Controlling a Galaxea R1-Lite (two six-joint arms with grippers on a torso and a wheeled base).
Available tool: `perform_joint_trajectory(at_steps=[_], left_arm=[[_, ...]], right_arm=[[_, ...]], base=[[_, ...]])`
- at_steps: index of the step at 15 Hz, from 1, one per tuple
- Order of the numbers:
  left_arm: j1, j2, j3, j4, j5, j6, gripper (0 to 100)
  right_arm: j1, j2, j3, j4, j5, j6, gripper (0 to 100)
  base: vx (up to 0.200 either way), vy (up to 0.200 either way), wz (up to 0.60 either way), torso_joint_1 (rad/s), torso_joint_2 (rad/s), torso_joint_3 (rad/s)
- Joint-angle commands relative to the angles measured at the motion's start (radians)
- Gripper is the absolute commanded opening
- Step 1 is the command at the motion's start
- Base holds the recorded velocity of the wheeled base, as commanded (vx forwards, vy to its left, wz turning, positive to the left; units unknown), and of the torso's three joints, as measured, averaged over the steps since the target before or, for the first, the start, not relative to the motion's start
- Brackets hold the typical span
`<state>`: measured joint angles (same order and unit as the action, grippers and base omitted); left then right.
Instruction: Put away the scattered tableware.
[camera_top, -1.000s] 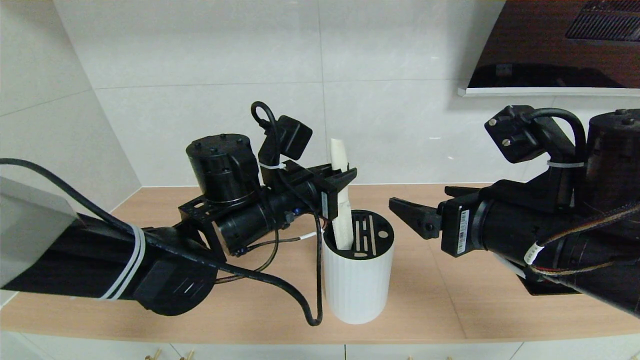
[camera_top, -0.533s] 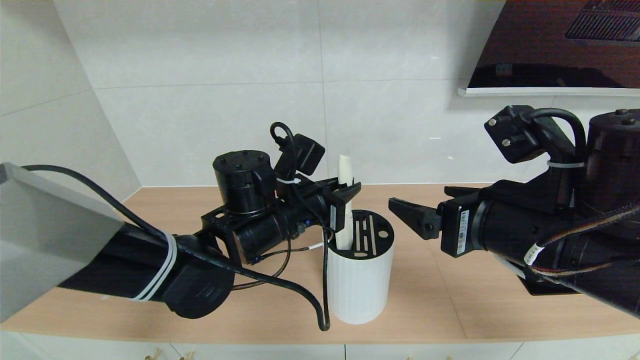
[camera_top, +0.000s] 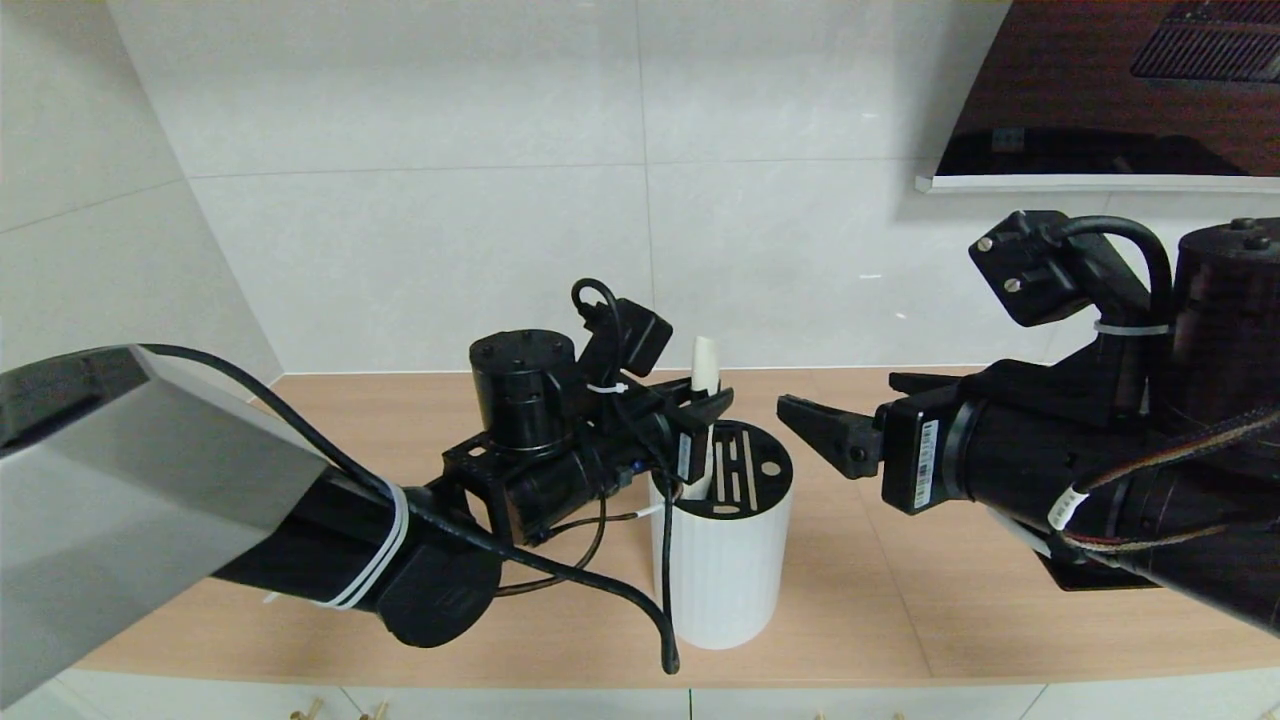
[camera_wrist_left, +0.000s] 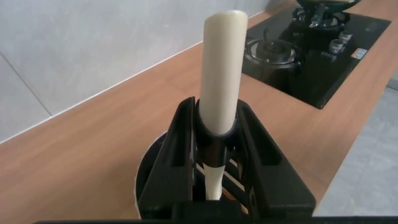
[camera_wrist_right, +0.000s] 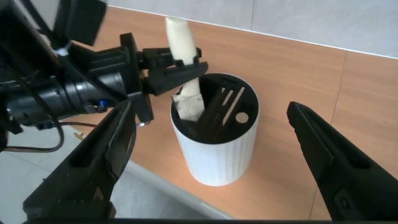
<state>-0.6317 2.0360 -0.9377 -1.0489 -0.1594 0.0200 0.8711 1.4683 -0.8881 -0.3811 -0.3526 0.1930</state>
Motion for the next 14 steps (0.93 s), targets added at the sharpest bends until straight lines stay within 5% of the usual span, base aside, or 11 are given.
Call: perform_joint_trajectory(at_steps=[1, 2, 3, 11, 14], left_arm=[[-0.002, 0.003, 0.002, 0.0, 0.004, 0.001, 0], [0.0, 0.003, 0.002, 0.0, 0.015, 0.011, 0], [-0.003, 0.001, 0.002, 0.0, 0.034, 0.017, 100], [-0.013, -0.033, 0.002, -0.057, 0.057, 0.011, 100], [0.043, -0.158, 0.057, -0.273, 0.15, -0.038, 100]], right_arm=[[0.0, 0.0, 0.0, -0.001, 0.0, 0.0, 100], [0.0, 0.0, 0.0, -0.001, 0.0, 0.0, 100], [0.0, 0.0, 0.0, 0.001, 0.0, 0.0, 100], [0.0, -0.002, 0.0, -0.001, 0.0, 0.0, 100], [-0.072, -0.083, 0.005, -0.001, -0.057, 0.002, 100]], base=[[0.0, 0.0, 0.0, 0.0, 0.0, 0.0], [0.0, 0.0, 0.0, 0.0, 0.0, 0.0], [0.0, 0.0, 0.0, 0.0, 0.0, 0.0], [0.0, 0.0, 0.0, 0.0, 0.0, 0.0], [0.0, 0.0, 0.0, 0.0, 0.0, 0.0]])
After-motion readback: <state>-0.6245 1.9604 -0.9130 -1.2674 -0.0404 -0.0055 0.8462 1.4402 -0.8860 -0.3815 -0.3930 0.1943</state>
